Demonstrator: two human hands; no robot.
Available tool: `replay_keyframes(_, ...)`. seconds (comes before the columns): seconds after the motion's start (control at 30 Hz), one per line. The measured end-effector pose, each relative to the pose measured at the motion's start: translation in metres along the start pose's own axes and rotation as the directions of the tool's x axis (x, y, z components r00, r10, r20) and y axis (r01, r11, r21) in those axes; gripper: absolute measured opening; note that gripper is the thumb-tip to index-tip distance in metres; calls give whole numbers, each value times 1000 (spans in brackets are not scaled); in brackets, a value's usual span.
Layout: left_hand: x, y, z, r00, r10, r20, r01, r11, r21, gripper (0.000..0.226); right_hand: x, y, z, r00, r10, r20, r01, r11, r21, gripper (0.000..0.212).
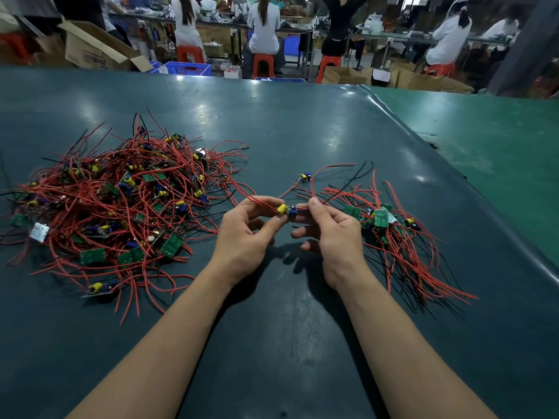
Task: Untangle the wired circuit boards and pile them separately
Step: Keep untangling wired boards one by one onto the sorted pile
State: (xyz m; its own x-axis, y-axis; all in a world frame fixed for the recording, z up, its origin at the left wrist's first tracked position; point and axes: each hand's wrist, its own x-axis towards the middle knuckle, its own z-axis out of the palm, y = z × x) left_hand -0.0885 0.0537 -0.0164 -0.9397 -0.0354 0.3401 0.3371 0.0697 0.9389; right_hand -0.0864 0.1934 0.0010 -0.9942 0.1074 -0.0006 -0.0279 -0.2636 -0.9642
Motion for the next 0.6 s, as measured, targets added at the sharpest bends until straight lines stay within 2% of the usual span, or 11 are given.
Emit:
replay_keyframes(0.1, -1, 0, 1, 1000, -8, 27, 8, 1000, -18, 18, 2, 0, 0, 1000, 19, -14, -18, 1000, 13, 37)
replay_keyframes(0.2, 0, -2, -1, 1000, -3, 26, 4, 1000, -20, 18, 2, 2, 0, 1000, 1, -21, -1, 1000, 1, 37)
replay_keyframes(0.27, 0, -2, -2, 999, -6, 36, 7, 1000, -16, 19, 2, 4, -1, 999, -35, -39, 34, 999, -22, 32)
replay_keyframes(0.4, -4, -2, -1, 983, 21, 182, -36, 996, 78, 28, 3, 5, -2, 996, -39, -84, 42, 999, 32, 19)
replay_keyframes(0.5, -4, -2, -1, 984, 26, 178, -40, 996, 78, 26, 3, 6, -2, 994, -36, -106, 42, 998, 54, 10)
replay_keyframes(0.6, -3, -5, 0, 987, 56, 152, -77, 987, 138, 21, 2, 6, -3, 988, -116, -103, 120, 992, 32, 8)
